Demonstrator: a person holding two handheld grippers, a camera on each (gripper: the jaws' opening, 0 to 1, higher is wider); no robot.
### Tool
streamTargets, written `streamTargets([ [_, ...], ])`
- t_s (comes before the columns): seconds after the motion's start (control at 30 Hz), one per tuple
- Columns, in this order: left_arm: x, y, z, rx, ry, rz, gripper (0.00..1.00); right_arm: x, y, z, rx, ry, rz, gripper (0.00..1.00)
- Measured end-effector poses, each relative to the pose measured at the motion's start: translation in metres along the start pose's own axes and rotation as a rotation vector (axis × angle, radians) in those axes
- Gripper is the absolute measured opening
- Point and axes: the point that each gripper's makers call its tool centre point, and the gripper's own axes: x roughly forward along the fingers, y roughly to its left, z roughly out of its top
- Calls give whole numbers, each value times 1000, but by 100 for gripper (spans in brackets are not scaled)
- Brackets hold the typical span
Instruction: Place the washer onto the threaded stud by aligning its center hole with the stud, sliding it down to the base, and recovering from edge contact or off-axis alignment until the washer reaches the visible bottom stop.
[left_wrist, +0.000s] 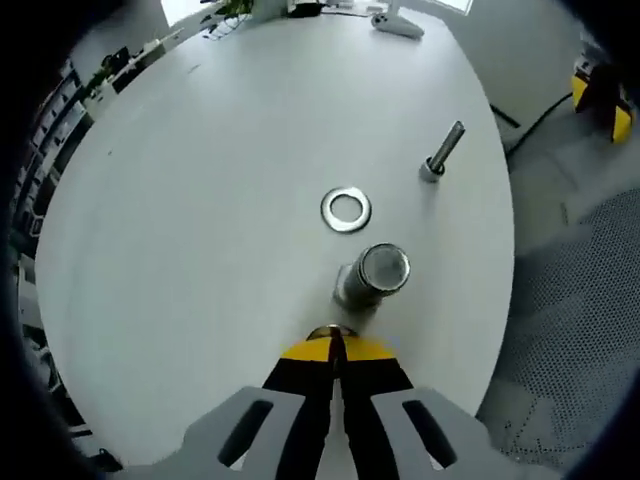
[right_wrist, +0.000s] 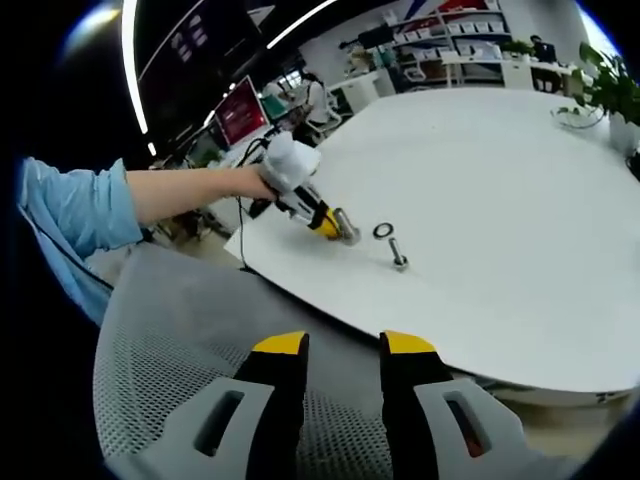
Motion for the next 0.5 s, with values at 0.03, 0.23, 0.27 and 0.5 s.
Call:
streamTargets([
  [0.03,0,2,3,22,-20,9,6,0,0,0,0,0,0,31],
  [0.23,-7,3,-7,86,6,26,21,1,1,-1,-5,8,5,31],
  [0.27,-7,3,-8,95,11,28,23,1,1,-1,-6,9,6,31],
  [0.5,-1,3,-4,122,10,44,30,1,1,-2,-10,14,9,31],
])
